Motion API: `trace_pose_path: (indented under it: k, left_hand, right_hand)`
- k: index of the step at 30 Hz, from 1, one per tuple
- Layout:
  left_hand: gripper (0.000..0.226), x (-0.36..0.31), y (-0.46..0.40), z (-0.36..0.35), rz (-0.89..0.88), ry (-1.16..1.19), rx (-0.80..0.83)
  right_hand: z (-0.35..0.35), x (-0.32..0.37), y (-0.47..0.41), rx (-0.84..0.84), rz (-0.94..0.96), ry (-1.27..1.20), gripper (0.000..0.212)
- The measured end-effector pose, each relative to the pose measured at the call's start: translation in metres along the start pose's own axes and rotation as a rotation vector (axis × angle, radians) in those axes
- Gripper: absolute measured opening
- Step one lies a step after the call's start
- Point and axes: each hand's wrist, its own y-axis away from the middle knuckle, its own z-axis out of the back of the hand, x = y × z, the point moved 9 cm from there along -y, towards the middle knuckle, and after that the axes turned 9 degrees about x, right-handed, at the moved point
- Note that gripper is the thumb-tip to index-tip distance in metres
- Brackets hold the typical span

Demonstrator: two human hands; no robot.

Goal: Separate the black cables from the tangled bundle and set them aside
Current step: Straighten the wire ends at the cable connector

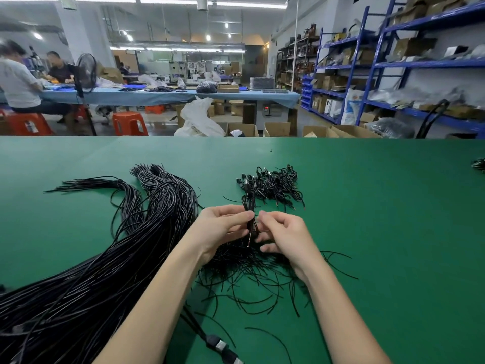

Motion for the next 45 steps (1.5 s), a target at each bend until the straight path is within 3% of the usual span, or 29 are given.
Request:
trace_pose_path:
  k: [6,14,35,39,43,45]
  left_hand:
    - [0.029,-0.004,0.0,0.015,-0.131,0.044,-0.177]
    - [0.024,0.001,-0.003,0.006,-0.117,-0.043,-0.068]
    - [0.019,-0.005,0.0,0.017,-0.232,-0.213,-0.276]
    - [0.023,-0.004,-0.003,0.022,-0.194,-0.193,-0.23]
    - [0.032,0.004,-0.006,0.015,-0.077,-0.044,-0.073]
    - [0.024,0.009,-0.005,0.009,0.0,0.036,0.01]
  right_hand:
    - [-0.008,-0.014,0.004,0.107,-0.112,0.007,0.019]
    - [-0.004,-0.031,0.005,0.018,-0.209,-0.198,0.023]
    - [-0.005,-0.035,0.007,0.097,-0.274,-0.16,0.009]
    - [-0.007,-0.04,0.007,0.102,-0.268,-0.061,0.017]
    - [-0.008,-0.036,0.009,0.15,-0.264,0.01,0.041]
    - [0.001,-0.029,0.007,0.076,-0.184,0.008,0.035]
